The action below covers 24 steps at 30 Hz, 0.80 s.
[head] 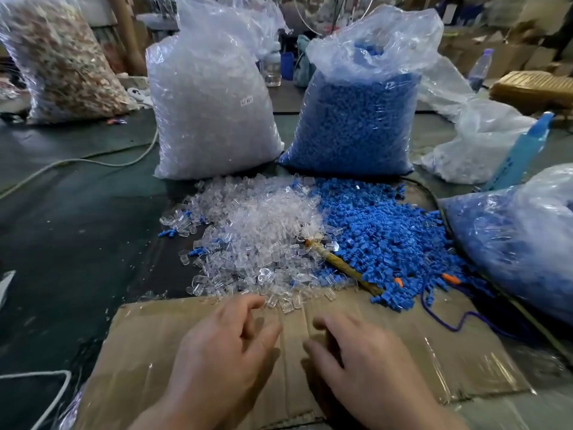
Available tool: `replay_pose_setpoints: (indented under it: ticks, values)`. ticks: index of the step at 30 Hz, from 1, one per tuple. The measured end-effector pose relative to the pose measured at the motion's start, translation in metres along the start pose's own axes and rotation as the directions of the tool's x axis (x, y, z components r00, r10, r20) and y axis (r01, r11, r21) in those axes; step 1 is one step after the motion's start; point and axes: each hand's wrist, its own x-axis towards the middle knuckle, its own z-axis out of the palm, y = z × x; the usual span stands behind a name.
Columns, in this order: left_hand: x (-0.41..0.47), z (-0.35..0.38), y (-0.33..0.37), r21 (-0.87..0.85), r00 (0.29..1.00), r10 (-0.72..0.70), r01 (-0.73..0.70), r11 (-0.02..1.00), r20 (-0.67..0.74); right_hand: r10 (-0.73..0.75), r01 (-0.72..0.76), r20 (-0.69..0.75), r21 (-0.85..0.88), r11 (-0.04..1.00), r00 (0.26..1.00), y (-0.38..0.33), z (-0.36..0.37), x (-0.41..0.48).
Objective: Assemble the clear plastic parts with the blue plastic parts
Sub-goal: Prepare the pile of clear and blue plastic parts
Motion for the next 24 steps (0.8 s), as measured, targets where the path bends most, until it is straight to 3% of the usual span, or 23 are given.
replay_pose_setpoints:
  ticks: [4,8,11,14,19,24]
  values:
    - [0.024,0.002,0.009,-0.249,0.995,0.052,-0.071,0.966,-0.08,-0.124,0.165,-0.268,0.133,0.977,0.955,-0.004,0.003,0.035]
    - [0.019,0.011,0.004,-0.233,0.982,0.136,-0.164,0.959,-0.13,-0.174,0.257,-0.423,0.149,0.955,0.889,0.002,0.02,0.037]
    - [0.02,0.012,0.001,-0.225,0.981,0.159,-0.18,0.958,-0.107,-0.155,0.202,-0.489,0.044,0.978,0.859,0.007,0.024,0.034]
    - [0.02,0.012,0.003,-0.176,0.978,0.208,-0.207,0.962,-0.01,-0.017,0.022,-0.457,0.005,1.0,0.889,0.011,0.02,0.031]
    - [0.018,0.011,0.001,-0.132,0.989,0.147,-0.149,0.98,-0.019,0.181,-0.203,-0.288,-0.05,0.978,0.941,0.011,0.017,0.031]
    - [0.019,0.015,0.001,0.003,0.992,0.123,-0.123,0.992,-0.022,0.248,-0.275,-0.156,-0.189,0.943,0.956,0.009,0.019,0.035]
